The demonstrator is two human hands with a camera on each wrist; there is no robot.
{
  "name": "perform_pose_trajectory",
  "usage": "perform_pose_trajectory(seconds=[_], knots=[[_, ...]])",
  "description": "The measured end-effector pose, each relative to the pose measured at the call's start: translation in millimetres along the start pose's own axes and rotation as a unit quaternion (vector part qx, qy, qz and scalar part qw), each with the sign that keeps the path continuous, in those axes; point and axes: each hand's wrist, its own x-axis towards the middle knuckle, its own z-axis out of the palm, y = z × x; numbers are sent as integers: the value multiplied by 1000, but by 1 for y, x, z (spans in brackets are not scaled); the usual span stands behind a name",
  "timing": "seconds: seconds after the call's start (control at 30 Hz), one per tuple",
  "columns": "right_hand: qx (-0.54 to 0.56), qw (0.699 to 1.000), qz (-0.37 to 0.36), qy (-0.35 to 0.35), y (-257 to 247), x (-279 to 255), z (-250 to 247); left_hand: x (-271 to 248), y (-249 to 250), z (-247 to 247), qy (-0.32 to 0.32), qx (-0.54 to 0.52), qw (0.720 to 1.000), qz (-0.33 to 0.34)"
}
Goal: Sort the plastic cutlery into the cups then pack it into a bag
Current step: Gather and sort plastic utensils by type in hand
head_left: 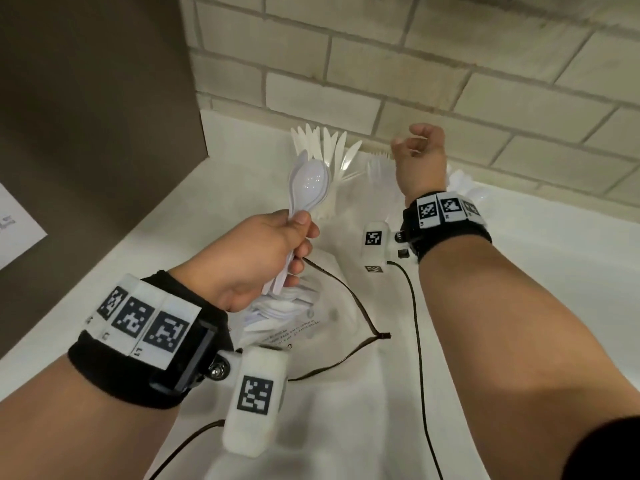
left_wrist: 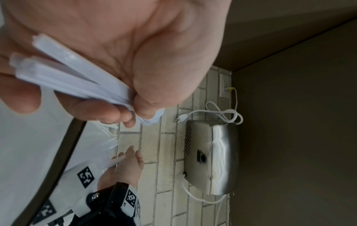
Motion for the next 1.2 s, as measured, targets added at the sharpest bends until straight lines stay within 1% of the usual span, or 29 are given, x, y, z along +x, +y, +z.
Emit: perform_pose_trajectory(seconds=[0.13,0.23,0.27,0.3,0.33,0.4,0.43,0.47,0.5,0.53,0.67,0.73,0.77,0.8,0.83,0.87,0.93,0.97,1.0,1.03,1.1,1.13,1.17,1.2], knots=[[-54,998,-12,-41,-6,-4,-4,0,-2,4,2,24,1000,-1],[-79,995,-52,-30,-37,-15,-16,-2,-1,6,2,41,999,1],[-67,995,-66,-42,-52,-26,-23,-3,0,7,-2,38,999,3],[-43,994,-70,-76,-68,-40,-30,-5,1,9,-10,34,999,6],[-14,988,-68,-136,-83,-56,-38,-7,2,10,-23,31,999,11],[17,958,-71,-276,-103,-90,-54,-12,5,14,-62,33,997,24],[13,940,-83,-331,-108,-103,-61,-14,6,16,-85,38,995,29],[10,924,-98,-370,-110,-113,-66,-17,7,19,-108,43,993,33],[11,915,-109,-389,-110,-121,-69,-19,7,21,-129,46,990,35],[17,914,-108,-391,-108,-127,-71,-21,7,23,-147,45,987,36],[63,935,-34,-347,-97,-144,-77,-31,2,31,-211,21,977,12],[66,940,-18,-334,-90,-150,-79,-37,-2,35,-237,22,971,-7],[60,943,-20,-326,-87,-153,-81,-38,-4,36,-236,43,971,-4],[54,947,-25,-316,-85,-154,-82,-38,-5,37,-220,92,971,16],[48,952,-31,-299,-83,-153,-85,-39,-5,35,-188,165,967,50],[43,959,-36,-277,-81,-151,-89,-40,-3,30,-143,245,954,95],[29,976,-49,-211,-80,-138,-103,-41,-1,13,-29,362,910,200],[12,984,-59,-167,-78,-128,-113,-44,1,2,6,400,886,233],[-4,991,-71,-113,-78,-117,-123,-46,0,-9,17,446,862,240],[-26,994,-87,-53,-76,-105,-134,-48,-1,-17,14,511,832,213],[-87,984,-137,70,-71,-83,-152,-49,-12,-25,-14,636,764,104],[-109,974,-159,117,-67,-74,-158,-47,-19,-25,-36,657,750,63],[-116,967,-172,151,-62,-65,-161,-44,-24,-24,-56,651,756,41],[-121,960,-180,175,-56,-57,-163,-40,-30,-22,-70,641,763,38]])
